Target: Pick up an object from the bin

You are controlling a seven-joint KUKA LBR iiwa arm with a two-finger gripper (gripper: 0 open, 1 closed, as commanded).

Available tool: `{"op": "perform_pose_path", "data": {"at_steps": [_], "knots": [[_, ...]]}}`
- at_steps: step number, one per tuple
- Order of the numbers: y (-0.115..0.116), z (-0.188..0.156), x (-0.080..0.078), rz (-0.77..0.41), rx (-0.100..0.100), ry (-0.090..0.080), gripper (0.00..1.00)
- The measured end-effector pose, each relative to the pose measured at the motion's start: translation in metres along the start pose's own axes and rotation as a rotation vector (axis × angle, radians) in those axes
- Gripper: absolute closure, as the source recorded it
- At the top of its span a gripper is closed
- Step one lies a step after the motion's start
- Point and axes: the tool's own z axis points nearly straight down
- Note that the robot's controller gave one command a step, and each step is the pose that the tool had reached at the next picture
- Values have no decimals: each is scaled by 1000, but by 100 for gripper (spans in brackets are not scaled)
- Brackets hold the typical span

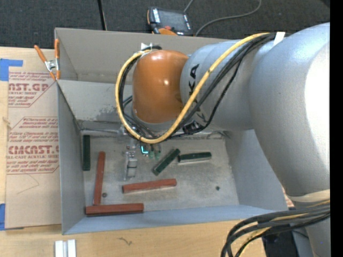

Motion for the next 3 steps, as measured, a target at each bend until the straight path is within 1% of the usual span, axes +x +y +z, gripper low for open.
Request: {"op": "perform_pose_path", "data": {"at_steps": [1,2,3], "knots": [[-67,85,48,12,2,2,0],[-75,50,62,69,-1,-6,0],[-61,42,73,375,-1,-5,0]]}}
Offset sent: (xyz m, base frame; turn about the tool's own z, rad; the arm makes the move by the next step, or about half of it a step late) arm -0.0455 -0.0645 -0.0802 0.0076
